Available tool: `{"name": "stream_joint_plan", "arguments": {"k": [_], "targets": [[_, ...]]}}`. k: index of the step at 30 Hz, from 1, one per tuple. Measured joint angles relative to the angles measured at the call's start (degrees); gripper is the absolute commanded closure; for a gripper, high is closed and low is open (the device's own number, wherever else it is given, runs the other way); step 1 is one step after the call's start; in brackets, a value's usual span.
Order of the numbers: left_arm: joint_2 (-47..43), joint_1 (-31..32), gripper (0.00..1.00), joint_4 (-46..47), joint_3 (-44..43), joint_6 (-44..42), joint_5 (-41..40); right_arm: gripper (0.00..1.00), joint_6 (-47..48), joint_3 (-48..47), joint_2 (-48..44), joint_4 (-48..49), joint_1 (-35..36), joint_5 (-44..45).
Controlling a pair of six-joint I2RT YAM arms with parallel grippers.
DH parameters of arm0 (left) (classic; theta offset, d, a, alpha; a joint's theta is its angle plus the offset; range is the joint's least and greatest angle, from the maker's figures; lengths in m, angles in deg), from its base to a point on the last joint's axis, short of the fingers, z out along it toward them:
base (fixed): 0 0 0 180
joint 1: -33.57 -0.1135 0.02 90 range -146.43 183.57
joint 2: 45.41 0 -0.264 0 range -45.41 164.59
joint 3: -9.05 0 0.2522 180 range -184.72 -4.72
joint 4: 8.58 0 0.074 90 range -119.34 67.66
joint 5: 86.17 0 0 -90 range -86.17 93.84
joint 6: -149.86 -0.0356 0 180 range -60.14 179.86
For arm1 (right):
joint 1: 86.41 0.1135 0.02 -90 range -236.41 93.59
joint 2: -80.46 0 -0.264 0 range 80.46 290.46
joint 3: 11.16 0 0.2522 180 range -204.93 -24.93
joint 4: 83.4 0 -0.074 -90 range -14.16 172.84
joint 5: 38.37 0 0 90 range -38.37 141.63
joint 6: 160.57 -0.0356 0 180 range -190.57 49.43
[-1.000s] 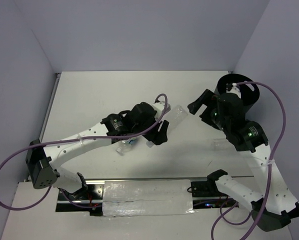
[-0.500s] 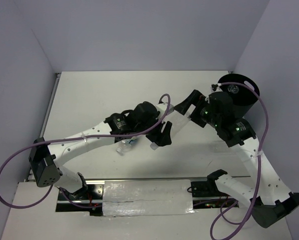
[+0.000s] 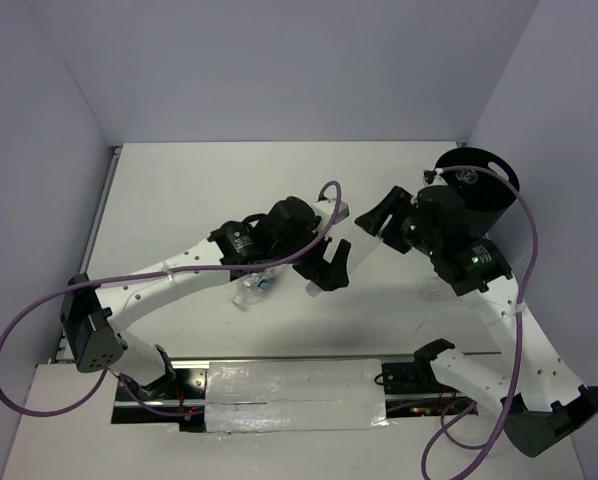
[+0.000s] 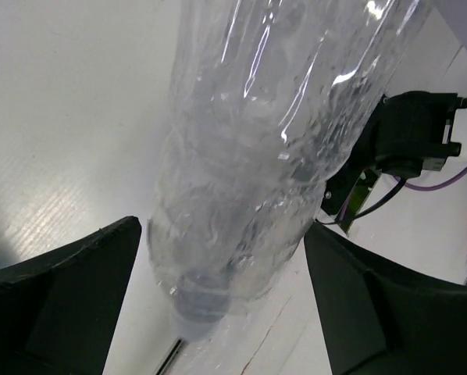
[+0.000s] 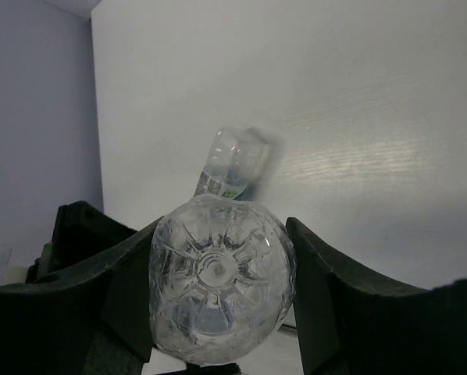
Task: Put the plastic bottles in the bin
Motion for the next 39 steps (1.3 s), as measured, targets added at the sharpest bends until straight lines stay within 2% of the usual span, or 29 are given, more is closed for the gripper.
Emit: {"name": "stream_joint_plan", "arguments": {"k": [3, 7, 13, 17, 23, 27, 32, 39], "targets": [[0.44, -0.39, 0.01, -1.81, -2.47, -0.20, -1.11, 0.67, 2.62, -5.73, 2.93, -3.80, 0.00, 5.44], [0.50, -1.95, 0.01, -6.29, -7.80, -1.95, -4.17, 0.67, 8.13, -20.68, 9.64, -6.67, -0.81, 16.83], [-4.42, -11.02, 0.01, -10.21, -9.38, -3.41, -7.10, 0.67, 16.87, -40.79, 18.14, -6.54, -5.86, 32.92], [-9.68, -16.79, 0.01, -11.37, -8.39, -2.75, -9.66, 0.66, 23.96, -46.51, 21.16, -3.13, -7.74, 44.85], [-10.91, -21.07, 0.01, -11.91, -5.07, 0.48, -13.33, 0.66, 35.78, -45.09, 21.70, 5.57, -11.56, 57.75], [-10.29, -23.45, 0.01, -12.61, -1.53, 2.51, -14.01, 0.65, 41.48, -41.40, 21.40, 11.47, -14.43, 62.47], [-10.08, -25.75, 0.01, -12.74, 0.13, 3.37, -14.19, 0.65, 43.58, -34.80, 20.48, 14.93, -18.03, 63.73], [-10.08, -26.03, 0.01, -10.95, 4.98, 3.08, -14.69, 0.65, 41.53, -26.97, 20.24, 15.54, -19.78, 62.10]]}}
